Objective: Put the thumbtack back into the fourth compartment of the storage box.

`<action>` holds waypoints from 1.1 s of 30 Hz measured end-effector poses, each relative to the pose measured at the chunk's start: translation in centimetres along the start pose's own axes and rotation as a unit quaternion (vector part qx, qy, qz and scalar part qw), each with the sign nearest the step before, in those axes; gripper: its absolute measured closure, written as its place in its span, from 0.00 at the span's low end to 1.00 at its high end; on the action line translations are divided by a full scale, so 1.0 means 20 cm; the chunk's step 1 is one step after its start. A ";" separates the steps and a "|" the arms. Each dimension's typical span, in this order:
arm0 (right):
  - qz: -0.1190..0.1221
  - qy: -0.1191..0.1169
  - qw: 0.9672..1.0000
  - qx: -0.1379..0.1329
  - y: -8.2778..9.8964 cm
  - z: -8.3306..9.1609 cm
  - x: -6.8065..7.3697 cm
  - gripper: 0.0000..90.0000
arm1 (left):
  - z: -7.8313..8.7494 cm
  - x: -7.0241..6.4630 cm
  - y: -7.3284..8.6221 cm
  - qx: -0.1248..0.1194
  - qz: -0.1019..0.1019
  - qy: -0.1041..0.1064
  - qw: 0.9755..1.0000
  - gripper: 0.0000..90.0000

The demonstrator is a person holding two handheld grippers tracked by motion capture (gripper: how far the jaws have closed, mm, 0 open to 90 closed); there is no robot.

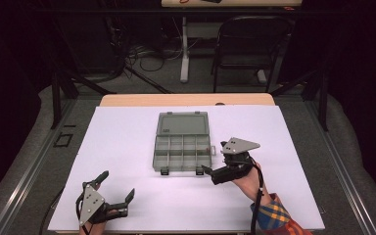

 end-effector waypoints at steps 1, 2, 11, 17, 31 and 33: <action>0.002 0.000 1.000 -0.001 0.01 0.01 0.00 0.00 | 0.00 0.00 0.00 0.000 0.000 0.001 1.000 0.00; 0.003 0.001 1.000 -0.003 0.02 0.02 0.01 0.00 | 0.00 0.00 0.00 0.000 -0.001 0.001 1.000 0.00; 0.003 -0.006 1.000 -0.020 0.13 0.09 0.05 0.00 | 0.00 0.00 0.00 0.001 0.000 0.001 1.000 0.00; 0.009 -0.006 0.999 -0.030 0.18 0.12 0.07 0.00 | 0.00 0.00 0.00 0.000 0.000 0.001 1.000 0.00; 0.017 0.002 0.998 -0.053 0.28 0.20 0.08 0.00 | -0.01 0.00 0.00 0.001 0.001 0.003 1.000 0.00; 0.020 0.002 0.998 -0.056 0.30 0.21 0.08 0.00 | -0.01 0.00 0.00 0.000 0.004 0.003 1.000 0.00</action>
Point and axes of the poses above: each handheld gripper's, and its own axes: z roughly backward along the jaws, y roughly out of its underside, x roughly to its left, the point moved 1 cm from there along -z, roughly forward along the jaws, and after that the axes turned 8 degrees about y, right-handed, at the moved point
